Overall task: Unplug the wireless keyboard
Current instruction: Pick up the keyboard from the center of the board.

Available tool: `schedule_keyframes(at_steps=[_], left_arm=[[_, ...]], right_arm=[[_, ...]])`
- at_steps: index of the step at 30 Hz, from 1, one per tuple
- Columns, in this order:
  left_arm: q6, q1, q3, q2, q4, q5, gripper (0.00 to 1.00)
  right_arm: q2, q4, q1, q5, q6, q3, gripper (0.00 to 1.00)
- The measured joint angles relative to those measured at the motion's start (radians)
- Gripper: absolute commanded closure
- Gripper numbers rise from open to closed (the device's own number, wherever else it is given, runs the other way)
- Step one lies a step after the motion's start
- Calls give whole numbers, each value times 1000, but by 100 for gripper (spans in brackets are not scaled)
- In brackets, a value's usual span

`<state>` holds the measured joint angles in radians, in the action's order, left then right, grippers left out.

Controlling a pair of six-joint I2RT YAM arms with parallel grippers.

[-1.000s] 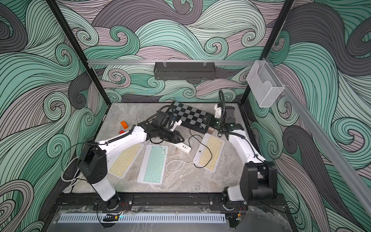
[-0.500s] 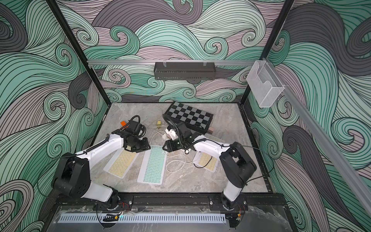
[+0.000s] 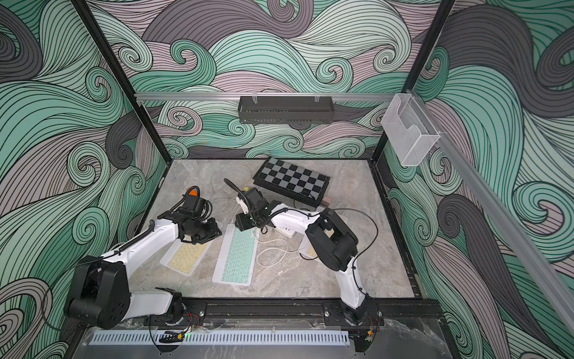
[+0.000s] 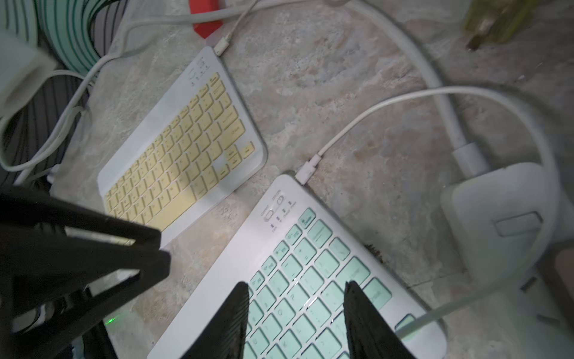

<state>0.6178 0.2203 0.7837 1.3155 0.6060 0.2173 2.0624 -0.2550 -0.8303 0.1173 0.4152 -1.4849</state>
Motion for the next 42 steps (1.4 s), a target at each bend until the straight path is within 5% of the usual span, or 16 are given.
schedule_keyframes(at_steps=[11,25,31,38,42], left_arm=[[38,-81,-36,-74,-24,-8,70],[38,-90,-47,-112,-31,-8,71],[37,-90,-54,-119,-31,-8,71],[37,-90,-61,-122,-42,-8,71],[37,-90,-77,-122,-61,8,67]], right_arm=[[258,-58,2,-162,101,-280,47],[404,-51,8,-232,249,-482,51],[445,-32,17,-236,297,-534,64],[455,-19,25,-234,322,-531,98],[439,2,35,-209,321,-502,100]])
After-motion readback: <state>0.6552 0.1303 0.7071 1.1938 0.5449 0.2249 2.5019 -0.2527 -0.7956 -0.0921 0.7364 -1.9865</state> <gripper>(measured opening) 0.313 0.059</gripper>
